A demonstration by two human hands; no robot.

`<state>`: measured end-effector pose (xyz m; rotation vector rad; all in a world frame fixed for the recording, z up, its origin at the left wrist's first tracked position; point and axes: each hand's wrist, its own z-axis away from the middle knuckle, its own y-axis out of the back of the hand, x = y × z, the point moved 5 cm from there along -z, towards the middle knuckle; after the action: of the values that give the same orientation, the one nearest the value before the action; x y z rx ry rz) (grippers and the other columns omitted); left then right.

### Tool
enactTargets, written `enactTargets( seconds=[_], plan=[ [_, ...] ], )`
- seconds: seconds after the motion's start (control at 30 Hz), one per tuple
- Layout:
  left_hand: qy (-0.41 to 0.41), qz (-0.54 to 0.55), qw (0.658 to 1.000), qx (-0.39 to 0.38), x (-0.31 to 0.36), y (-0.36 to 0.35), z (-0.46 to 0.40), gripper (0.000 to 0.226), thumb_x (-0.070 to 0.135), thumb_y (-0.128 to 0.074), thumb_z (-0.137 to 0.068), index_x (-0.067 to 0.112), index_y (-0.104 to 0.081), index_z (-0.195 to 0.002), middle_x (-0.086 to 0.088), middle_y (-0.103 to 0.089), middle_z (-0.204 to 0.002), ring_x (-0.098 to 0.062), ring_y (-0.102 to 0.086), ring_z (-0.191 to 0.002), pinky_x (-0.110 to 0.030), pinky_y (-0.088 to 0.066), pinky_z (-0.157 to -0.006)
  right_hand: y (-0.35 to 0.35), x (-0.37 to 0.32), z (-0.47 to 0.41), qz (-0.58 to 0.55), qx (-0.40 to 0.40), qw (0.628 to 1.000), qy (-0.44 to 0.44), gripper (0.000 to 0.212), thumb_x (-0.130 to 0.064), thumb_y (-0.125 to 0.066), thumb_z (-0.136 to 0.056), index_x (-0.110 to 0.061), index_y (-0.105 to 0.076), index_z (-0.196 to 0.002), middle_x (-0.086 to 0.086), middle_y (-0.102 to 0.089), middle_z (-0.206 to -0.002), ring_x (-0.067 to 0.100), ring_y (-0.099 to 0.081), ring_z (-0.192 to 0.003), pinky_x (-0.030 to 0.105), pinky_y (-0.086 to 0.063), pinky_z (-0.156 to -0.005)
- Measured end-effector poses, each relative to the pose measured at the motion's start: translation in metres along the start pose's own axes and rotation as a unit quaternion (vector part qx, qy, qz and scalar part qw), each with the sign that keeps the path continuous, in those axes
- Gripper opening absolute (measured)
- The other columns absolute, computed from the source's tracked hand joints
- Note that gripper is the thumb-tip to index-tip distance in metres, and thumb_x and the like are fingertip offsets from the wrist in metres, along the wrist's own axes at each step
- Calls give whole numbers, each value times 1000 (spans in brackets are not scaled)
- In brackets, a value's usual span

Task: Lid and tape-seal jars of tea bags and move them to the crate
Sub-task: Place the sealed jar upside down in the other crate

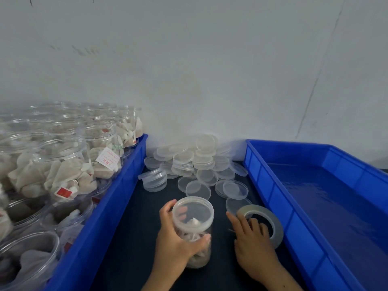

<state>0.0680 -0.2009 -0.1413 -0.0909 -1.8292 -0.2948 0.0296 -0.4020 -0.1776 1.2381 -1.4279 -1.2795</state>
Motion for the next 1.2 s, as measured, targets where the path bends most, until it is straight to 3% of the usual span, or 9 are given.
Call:
enactTargets(
  seconds=[0.07,0.17,0.27,0.37,0.5,0.73,0.9,0.97,1.2],
  plan=[
    [30,87,995,-30,-2,4,-8,82,24,-89,-52,17,-49,-124,-4,-68,-109,-9,-68,-98,-18,-53,-77,22,-4,-3,-160,23,987,-22,55,-33,-39,-100,-40,-15,-149,-12,-29,-152,11,-27,-137,39,-23,-117],
    [56,178,979,-85,4,6,-17,79,43,-78,-51,7,-58,-119,-12,-73,-100,-25,-71,-94,-28,-57,-76,64,-36,-8,-576,13,817,-2,36,-57,-40,-92,-53,-45,-127,-24,-56,-128,1,-50,-122,25,-41,-101],
    [60,220,968,-106,14,5,-25,66,44,-75,-55,8,-64,-109,-21,-71,-99,-37,-68,-92,-46,-56,-84,84,-71,-15,-724,-44,685,66,48,-55,-47,-88,-38,-50,-132,0,-64,-126,24,-62,-115,35,-53,-94],
    [44,220,968,-111,24,8,-33,60,41,-73,-60,9,-64,-111,-20,-70,-99,-34,-68,-90,-46,-56,-83,94,-89,-23,-780,-35,620,78,47,-43,-50,-90,-24,-53,-133,15,-63,-124,41,-61,-112,49,-52,-95],
    [44,207,971,-109,24,12,-38,63,42,-71,-61,5,-61,-111,-16,-71,-95,-30,-68,-86,-39,-57,-78,88,-95,-29,-797,-23,601,56,42,-43,-47,-97,-17,-52,-130,24,-60,-123,41,-61,-108,52,-51,-94],
    [65,225,964,-122,15,7,-37,63,43,-72,-61,3,-62,-109,-22,-70,-97,-33,-68,-85,-38,-58,-75,79,-90,-34,-748,0,663,31,37,-45,-36,-98,-24,-61,-113,20,-64,-113,39,-65,-100,49,-54,-88],
    [57,227,962,-139,17,3,-43,65,45,-72,-62,4,-61,-112,-18,-71,-96,-30,-69,-84,-34,-58,-72,78,-80,-34,-805,-55,590,35,47,-52,-36,-98,-23,-55,-129,15,-64,-125,35,-61,-116,44,-53,-96],
    [60,227,961,-149,18,0,-45,68,46,-73,-62,5,-60,-114,-21,-70,-98,-33,-69,-86,-35,-58,-73,77,-78,-32,-804,-59,590,42,44,-51,-44,-97,-25,-52,-131,18,-61,-128,40,-58,-117,47,-51,-97],
    [38,190,966,-170,42,-27,-53,83,46,-78,-56,13,-54,-128,-13,-71,-112,-31,-69,-102,-52,-52,-93,95,-47,-26,-737,-21,675,-9,36,-49,-48,-96,-31,-55,-126,3,-70,-117,20,-68,-106,33,-57,-87]
  ],
)
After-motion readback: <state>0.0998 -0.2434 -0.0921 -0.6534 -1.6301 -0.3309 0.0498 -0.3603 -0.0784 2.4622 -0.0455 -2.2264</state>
